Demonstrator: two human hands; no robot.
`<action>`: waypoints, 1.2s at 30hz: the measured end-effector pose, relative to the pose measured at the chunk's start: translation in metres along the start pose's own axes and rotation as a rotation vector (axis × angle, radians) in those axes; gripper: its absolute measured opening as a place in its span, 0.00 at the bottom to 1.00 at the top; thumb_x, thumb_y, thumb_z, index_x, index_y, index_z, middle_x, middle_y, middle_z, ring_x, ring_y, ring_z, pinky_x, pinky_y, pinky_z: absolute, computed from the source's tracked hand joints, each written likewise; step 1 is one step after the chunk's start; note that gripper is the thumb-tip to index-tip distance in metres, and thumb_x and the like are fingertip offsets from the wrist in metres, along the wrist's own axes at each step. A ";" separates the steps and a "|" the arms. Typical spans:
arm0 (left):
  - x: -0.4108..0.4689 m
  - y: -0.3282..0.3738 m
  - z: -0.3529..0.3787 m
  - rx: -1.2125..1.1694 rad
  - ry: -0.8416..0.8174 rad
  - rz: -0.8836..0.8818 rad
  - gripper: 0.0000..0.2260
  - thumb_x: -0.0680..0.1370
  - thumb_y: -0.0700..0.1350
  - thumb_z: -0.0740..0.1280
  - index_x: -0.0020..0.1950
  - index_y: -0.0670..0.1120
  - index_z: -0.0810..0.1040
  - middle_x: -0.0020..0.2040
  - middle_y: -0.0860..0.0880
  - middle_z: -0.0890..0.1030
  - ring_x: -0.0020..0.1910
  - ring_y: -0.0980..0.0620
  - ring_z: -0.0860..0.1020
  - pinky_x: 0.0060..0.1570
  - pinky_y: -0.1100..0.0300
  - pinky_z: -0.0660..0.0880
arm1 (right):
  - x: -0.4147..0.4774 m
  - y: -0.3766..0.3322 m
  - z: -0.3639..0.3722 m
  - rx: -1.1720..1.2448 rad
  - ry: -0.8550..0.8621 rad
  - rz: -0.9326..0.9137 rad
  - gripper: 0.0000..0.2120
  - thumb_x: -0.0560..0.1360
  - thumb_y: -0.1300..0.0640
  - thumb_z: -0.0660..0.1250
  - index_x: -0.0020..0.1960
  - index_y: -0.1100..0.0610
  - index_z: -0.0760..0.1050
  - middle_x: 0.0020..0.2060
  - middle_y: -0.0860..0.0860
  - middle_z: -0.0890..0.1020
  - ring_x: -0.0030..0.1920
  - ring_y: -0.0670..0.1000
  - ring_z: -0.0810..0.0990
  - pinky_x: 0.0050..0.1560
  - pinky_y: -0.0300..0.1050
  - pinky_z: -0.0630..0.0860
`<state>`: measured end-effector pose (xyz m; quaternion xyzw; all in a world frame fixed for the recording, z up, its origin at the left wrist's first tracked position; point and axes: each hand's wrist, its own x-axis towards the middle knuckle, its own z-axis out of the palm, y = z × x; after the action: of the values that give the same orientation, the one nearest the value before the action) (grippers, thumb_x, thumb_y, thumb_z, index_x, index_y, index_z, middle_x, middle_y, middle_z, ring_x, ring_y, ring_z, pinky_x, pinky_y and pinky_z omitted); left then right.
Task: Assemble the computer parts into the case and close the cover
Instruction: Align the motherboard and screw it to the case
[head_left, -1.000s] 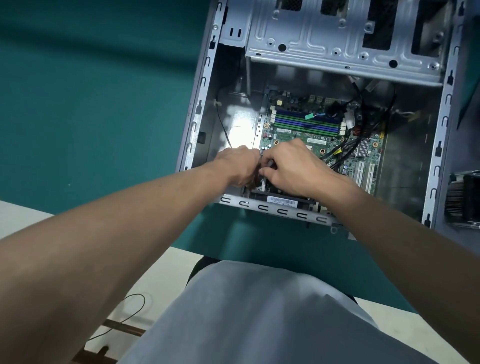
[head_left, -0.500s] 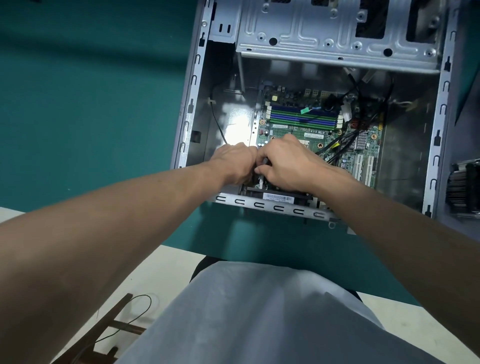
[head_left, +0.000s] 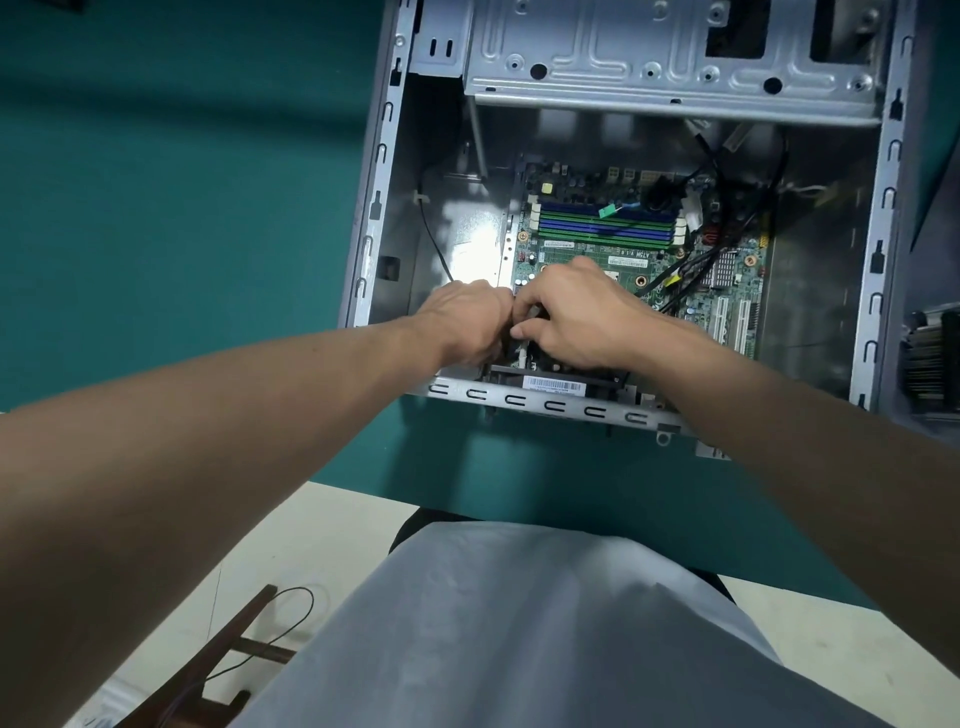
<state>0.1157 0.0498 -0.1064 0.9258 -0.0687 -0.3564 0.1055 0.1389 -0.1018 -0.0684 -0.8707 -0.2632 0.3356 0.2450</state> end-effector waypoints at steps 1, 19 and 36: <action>0.000 0.000 0.000 -0.003 -0.004 -0.002 0.15 0.72 0.38 0.67 0.35 0.52 0.64 0.36 0.51 0.71 0.41 0.44 0.74 0.39 0.55 0.69 | 0.000 0.000 -0.001 -0.005 -0.001 -0.008 0.06 0.75 0.54 0.69 0.42 0.55 0.82 0.37 0.50 0.82 0.45 0.51 0.74 0.44 0.42 0.68; 0.000 0.002 -0.002 -0.088 -0.078 -0.077 0.09 0.73 0.38 0.67 0.40 0.49 0.69 0.37 0.49 0.72 0.41 0.44 0.74 0.31 0.59 0.65 | -0.005 0.002 -0.006 -0.175 -0.025 -0.349 0.07 0.77 0.60 0.64 0.47 0.59 0.81 0.39 0.53 0.83 0.40 0.51 0.78 0.47 0.46 0.75; -0.006 0.006 -0.007 -0.019 -0.054 -0.024 0.03 0.75 0.44 0.68 0.46 0.51 0.77 0.42 0.48 0.77 0.44 0.44 0.77 0.42 0.56 0.73 | -0.001 0.011 -0.006 -0.079 0.043 -0.271 0.05 0.76 0.56 0.68 0.46 0.56 0.82 0.40 0.51 0.83 0.41 0.49 0.78 0.48 0.46 0.77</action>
<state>0.1156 0.0463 -0.0960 0.9155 -0.0571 -0.3834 0.1081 0.1460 -0.1124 -0.0709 -0.8431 -0.3863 0.2699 0.2591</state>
